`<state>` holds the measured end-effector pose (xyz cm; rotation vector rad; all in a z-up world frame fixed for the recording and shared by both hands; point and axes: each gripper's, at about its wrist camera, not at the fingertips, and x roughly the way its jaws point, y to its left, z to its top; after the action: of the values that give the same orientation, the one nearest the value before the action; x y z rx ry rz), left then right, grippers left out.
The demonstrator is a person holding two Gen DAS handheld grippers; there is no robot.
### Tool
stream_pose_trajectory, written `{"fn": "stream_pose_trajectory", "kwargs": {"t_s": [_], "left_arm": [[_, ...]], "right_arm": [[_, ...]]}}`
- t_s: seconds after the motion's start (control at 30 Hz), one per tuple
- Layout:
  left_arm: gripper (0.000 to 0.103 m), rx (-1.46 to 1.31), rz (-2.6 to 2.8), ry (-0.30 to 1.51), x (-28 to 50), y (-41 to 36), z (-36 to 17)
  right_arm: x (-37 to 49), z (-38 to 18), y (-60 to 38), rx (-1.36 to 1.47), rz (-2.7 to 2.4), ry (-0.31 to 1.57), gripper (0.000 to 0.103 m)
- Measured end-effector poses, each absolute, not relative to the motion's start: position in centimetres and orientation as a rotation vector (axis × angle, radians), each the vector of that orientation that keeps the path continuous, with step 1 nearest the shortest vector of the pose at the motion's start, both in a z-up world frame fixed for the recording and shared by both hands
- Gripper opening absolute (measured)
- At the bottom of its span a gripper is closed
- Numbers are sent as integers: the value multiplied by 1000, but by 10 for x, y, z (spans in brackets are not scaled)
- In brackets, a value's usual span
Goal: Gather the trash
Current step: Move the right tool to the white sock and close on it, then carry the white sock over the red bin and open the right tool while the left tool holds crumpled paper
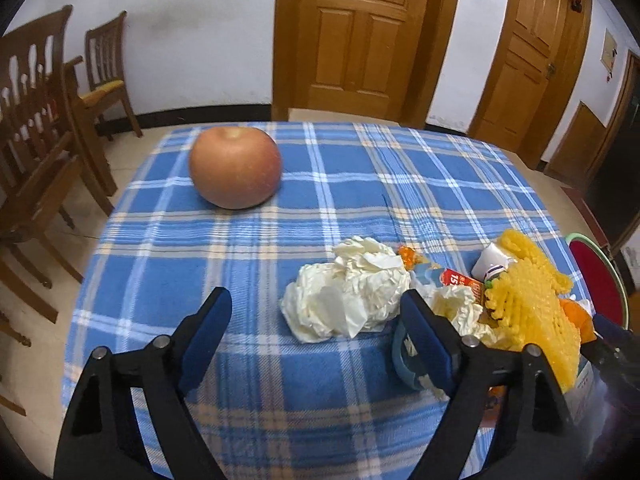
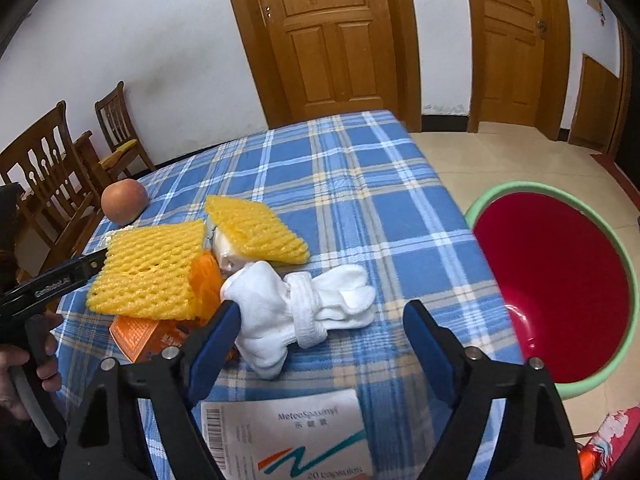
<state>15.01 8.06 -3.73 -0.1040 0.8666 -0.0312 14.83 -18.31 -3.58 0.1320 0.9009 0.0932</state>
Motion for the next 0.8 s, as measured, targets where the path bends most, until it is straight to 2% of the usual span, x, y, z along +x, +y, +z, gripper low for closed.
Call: {"fn": "stream_pose_trajectory", "kwargs": {"t_s": [0.07,0.13,0.23,0.43,0.57,0.67,0.8], "left_arm": [[74,-122,-76,881,153,81,-41],[62,-144,-129,896,155,80,-45],[54,-140,-162,893,157,78,-46],[50,-141,-194,871,154,79,-42],[50,-153,-190,841,144,86,-29],[50,-160,-173,811,134,88,-16],[50,-162,-167,786,119,86,-2]], "right_arm": [[151,-39,-181,129,98,910,79],[153,-43,-178,126,103,924,74],[155,-47,-178,144,104,944,70],[155,-52,-176,195,108,957,61],[156,-52,-172,190,132,958,47],[156,-51,-170,183,141,955,40],[151,-46,-173,184,146,942,35]]}}
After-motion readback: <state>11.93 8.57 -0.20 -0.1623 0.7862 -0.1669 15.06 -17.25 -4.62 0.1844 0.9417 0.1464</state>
